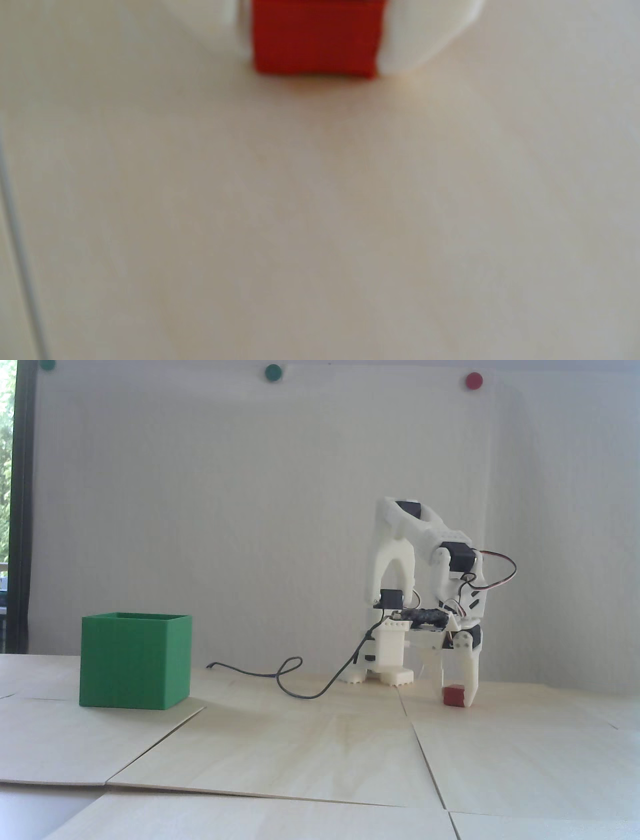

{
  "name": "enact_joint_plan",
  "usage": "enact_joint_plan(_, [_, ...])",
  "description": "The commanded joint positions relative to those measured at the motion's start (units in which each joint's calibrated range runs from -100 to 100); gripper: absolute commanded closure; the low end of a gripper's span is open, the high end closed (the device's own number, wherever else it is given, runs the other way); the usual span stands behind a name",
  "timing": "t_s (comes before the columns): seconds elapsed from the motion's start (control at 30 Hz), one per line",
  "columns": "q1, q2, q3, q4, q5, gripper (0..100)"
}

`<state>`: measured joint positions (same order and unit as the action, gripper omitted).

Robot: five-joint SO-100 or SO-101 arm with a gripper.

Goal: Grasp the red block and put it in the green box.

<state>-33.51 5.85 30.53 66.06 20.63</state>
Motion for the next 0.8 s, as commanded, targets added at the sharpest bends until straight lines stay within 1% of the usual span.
enact_joint_plan(0.0, [1.14, -2.34, -3.2, 1.65, 0.14, 98])
enact_joint_plan(0.13, [3.15, -8.89, -8.52, 9.07, 0.14, 98])
enact_joint_plan(0.23, [6.45, -15.76, -18.82, 20.79, 0.2, 98])
enact_joint_plan(0.33, [12.88, -19.79, -31.95, 32.68, 0.25, 98])
enact_joint_plan(0.4, [20.12, -21.92, -39.4, 33.35, 0.92, 98])
enact_joint_plan(0.43, [26.23, -22.39, -43.22, 33.35, 1.97, 98])
enact_joint_plan(0.47, [29.85, -22.32, -45.17, 33.44, 2.85, 98])
enact_joint_plan(0.53, [38.86, -22.32, -48.72, 33.35, 5.71, 98])
enact_joint_plan(0.57, [47.14, -22.32, -50.67, 33.35, 8.73, 98])
enact_joint_plan(0.67, [59.69, -22.32, -51.38, 33.1, 12.59, 98])
enact_joint_plan(0.77, [66.93, -22.32, -51.2, 33.1, 14.09, 98])
